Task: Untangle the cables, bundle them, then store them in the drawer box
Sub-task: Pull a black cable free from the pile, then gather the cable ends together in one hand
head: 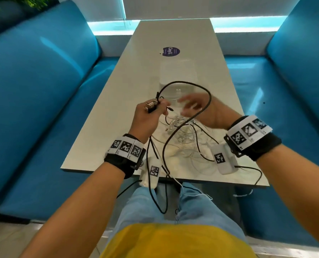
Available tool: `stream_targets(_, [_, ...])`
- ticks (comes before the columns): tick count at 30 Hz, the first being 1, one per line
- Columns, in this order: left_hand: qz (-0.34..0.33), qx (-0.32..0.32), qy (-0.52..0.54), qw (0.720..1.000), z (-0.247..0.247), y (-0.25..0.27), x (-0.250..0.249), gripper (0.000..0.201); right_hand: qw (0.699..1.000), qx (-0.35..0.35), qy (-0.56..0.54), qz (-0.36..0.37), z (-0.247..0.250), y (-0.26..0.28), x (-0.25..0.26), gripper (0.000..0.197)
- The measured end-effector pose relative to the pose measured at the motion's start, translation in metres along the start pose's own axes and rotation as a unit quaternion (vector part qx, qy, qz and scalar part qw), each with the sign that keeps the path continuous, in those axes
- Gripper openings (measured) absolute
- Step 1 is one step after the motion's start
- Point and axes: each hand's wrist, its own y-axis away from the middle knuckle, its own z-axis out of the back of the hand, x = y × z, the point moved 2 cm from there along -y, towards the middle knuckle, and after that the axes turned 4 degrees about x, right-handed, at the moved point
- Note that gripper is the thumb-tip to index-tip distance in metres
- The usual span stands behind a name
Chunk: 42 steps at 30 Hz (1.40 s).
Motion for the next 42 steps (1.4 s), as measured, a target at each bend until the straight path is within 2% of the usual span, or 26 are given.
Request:
stream_targets(2, [0.012, -0.002, 0.01, 1.0, 0.005, 0.002, -0.001, 0.021, 0.985, 0.102, 0.109, -0.086, -0.017, 0.004, -0.037, 0.033])
stream_targets(3, [0.016, 0.0, 0.011, 1.0, 0.007, 0.003, -0.002, 0.021, 0.972, 0.133, 0.151, -0.122, -0.022, 0.006, -0.052, 0.037])
stream_targets(5, [0.019, 0.013, 0.003, 1.0, 0.008, 0.005, -0.003, 0.02, 0.965, 0.142, 0.161, -0.153, -0.022, 0.004, -0.069, 0.042])
stream_targets(8, [0.005, 0.054, -0.037, 0.998, 0.008, 0.007, -0.008, 0.018, 0.969, 0.125, 0.136, -0.161, -0.004, 0.0, -0.067, 0.029])
stream_targets(10, [-0.005, 0.083, -0.082, 0.993, 0.006, 0.008, -0.01, 0.018, 0.981, 0.085, 0.076, -0.157, 0.018, 0.005, -0.049, 0.027])
stream_targets(13, [-0.022, 0.117, -0.146, 0.982, -0.005, 0.008, -0.012, 0.016, 0.975, 0.019, -0.122, -0.182, 0.046, 0.028, -0.02, 0.034])
stream_targets(14, [-0.028, 0.13, -0.17, 0.976, -0.011, 0.006, -0.013, 0.016, 0.969, 0.029, -0.166, -0.183, 0.052, 0.036, -0.013, 0.038])
stream_targets(16, [-0.041, 0.159, -0.215, 0.963, -0.03, 0.005, -0.018, 0.02, 0.969, 0.078, -0.152, -0.18, 0.056, 0.053, -0.006, 0.039])
stream_targets(19, [-0.086, 0.233, -0.266, 0.932, -0.07, 0.009, -0.033, 0.022, 0.975, 0.141, -0.022, -0.17, 0.05, 0.081, -0.012, 0.028])
stream_targets(22, [-0.135, 0.294, -0.348, 0.88, -0.111, 0.02, -0.044, 0.021, 0.965, 0.14, -0.025, -0.221, 0.043, 0.117, -0.037, 0.031])
stream_targets(26, [-0.202, 0.33, -0.432, 0.815, -0.151, 0.035, -0.042, 0.015, 0.936, 0.016, -0.233, -0.263, 0.048, 0.164, -0.053, 0.058])
stream_targets(27, [-0.213, 0.342, -0.446, 0.799, -0.161, 0.039, -0.042, 0.014, 0.93, -0.013, -0.267, -0.254, 0.049, 0.175, -0.055, 0.056])
stream_targets(29, [-0.225, 0.367, -0.448, 0.783, -0.18, 0.047, -0.044, 0.015, 0.936, -0.052, -0.259, -0.232, 0.05, 0.197, -0.058, 0.04])
stream_targets(30, [-0.224, 0.376, -0.426, 0.792, -0.188, 0.05, -0.046, 0.018, 0.938, -0.071, -0.252, -0.228, 0.05, 0.209, -0.063, 0.034])
stream_targets(32, [-0.19, 0.381, -0.343, 0.837, -0.2, 0.054, -0.051, 0.026, 0.93, -0.12, -0.255, -0.236, 0.045, 0.234, -0.078, 0.034])
stream_targets(34, [-0.148, 0.381, -0.262, 0.874, -0.212, 0.06, -0.057, 0.025, 0.903, -0.182, -0.257, -0.291, 0.039, 0.263, -0.101, 0.041])
stream_targets(36, [-0.128, 0.378, -0.191, 0.897, -0.222, 0.068, -0.064, 0.019, 0.874, -0.208, -0.245, -0.365, 0.026, 0.294, -0.128, 0.043])
stream_targets(39, [-0.102, 0.388, -0.104, 0.91, -0.232, 0.076, -0.07, 0.022, 0.856, -0.189, -0.148, -0.457, 0.007, 0.329, -0.156, 0.033])
stream_targets(42, [-0.087, 0.406, -0.079, 0.906, -0.238, 0.08, -0.069, 0.026, 0.84, -0.264, -0.113, -0.46, 0.012, 0.332, -0.144, 0.024])
